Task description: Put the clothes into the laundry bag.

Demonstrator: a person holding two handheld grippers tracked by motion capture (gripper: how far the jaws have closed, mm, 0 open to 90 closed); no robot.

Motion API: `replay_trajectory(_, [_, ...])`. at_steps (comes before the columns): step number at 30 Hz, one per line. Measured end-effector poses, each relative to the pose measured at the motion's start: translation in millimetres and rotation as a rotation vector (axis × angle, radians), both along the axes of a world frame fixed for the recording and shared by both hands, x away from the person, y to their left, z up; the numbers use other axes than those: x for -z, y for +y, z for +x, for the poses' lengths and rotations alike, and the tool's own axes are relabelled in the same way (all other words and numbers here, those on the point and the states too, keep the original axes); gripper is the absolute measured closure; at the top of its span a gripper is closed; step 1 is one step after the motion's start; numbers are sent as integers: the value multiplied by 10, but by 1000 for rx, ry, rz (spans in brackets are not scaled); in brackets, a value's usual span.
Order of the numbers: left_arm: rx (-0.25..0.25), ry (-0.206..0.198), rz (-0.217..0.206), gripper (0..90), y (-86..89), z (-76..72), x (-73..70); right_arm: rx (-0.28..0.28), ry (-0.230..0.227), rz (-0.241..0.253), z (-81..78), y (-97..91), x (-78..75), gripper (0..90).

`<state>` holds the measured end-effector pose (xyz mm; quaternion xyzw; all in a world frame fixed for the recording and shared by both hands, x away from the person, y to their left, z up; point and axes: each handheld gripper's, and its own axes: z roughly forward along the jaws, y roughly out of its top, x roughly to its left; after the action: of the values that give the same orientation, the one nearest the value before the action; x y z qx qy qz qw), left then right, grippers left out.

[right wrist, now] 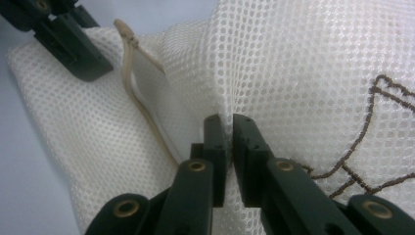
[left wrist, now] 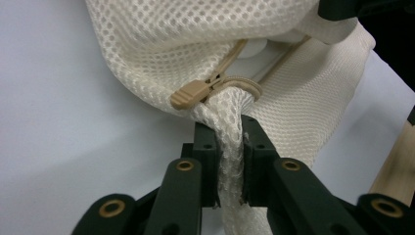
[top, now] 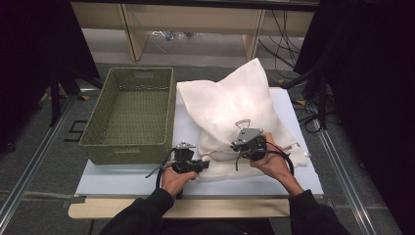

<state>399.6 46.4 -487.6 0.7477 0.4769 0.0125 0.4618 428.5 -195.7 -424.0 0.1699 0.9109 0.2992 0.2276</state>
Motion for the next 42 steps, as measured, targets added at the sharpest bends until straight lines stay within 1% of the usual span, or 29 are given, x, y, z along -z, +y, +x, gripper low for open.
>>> replay_trajectory(1, [2,-5,6,805,-2,-8,-5,5,-2,2,10,-7,-3,820])
replay_trajectory(2, [5,-10,7,810,-9,-17,-10,-9,-4,8,16,-6,-5,800])
replay_trajectory(3, [11,-21,16,817,-12,-24,-15,9,3,20,8,-8,-16,769])
replay_trajectory(5, [23,-31,41,824,-13,-35,-27,11,-19,21,5,-12,-48,730])
replay_trajectory(6, [11,-32,35,828,-35,-43,-28,10,-27,22,5,-16,-69,709])
replay_trajectory(7, [21,-47,60,831,-33,-47,-35,9,-35,33,-1,-19,-101,684])
replay_trajectory(8, [26,-58,73,831,-41,-53,-41,8,-32,53,-11,-16,-139,654])
replay_trajectory(10, [37,-91,105,832,-59,-67,-55,-7,-16,117,-26,-16,-223,604])
replay_trajectory(12, [40,-100,114,833,-77,-81,-64,-12,8,171,-32,-15,-300,564])
replay_trajectory(13, [47,-102,118,833,-75,-84,-67,-16,16,190,-33,-4,-319,555])
replay_trajectory(14, [39,-109,118,833,-80,-88,-63,-25,24,200,-32,9,-329,542])
replay_trajectory(16, [38,-110,119,833,-84,-93,-60,-53,55,218,-23,69,-334,503])
replay_trajectory(18, [45,-112,123,831,-80,-93,-64,-50,80,239,-12,138,-316,474])
replay_trajectory(19, [47,-106,119,826,-81,-93,-62,-48,94,242,-2,171,-298,463])
replay_trajectory(22, [21,-65,74,774,-95,-109,-44,-55,117,246,47,253,-241,421])
replay_trajectory(23, [33,-62,90,765,-83,-117,-39,-49,138,244,51,272,-231,412])
replay_trajectory(24, [41,-52,93,758,-85,-133,-31,-67,127,243,67,292,-213,394])
replay_trajectory(25, [56,-40,96,738,-81,-140,-21,-71,130,245,76,310,-203,396])
replay_trajectory(26, [52,-29,94,716,-84,-147,-12,-68,130,244,74,322,-200,410])
replay_trajectory(27, [43,-32,94,734,-82,-157,-9,-67,135,249,70,332,-202,424])
replay_trajectory(28, [50,-33,95,752,-70,-156,-14,-77,137,248,71,342,-204,443])
replay_trajectory(30, [38,-34,82,802,-72,-154,-19,-98,126,242,64,371,-203,491])
replay_trajectory(32, [20,-43,75,822,-77,-150,-22,-106,133,232,63,404,-197,543])
replay_trajectory(33, [32,-46,94,826,-65,-152,-19,-109,139,231,62,420,-194,560])
replay_trajectory(34, [22,-48,89,830,-74,-162,-14,-112,148,226,63,442,-186,574])
replay_trajectory(38, [26,-54,90,832,-75,-169,-13,-136,163,202,92,563,-129,627])
replay_trajectory(40, [25,-60,90,829,-71,-170,-16,-136,175,196,107,617,-101,631])
replay_trajectory(41, [27,-60,87,828,-68,-173,-20,-151,178,190,128,655,-77,644])
replay_trajectory(42, [25,-63,81,828,-71,-176,-20,-139,198,189,129,677,-59,651])
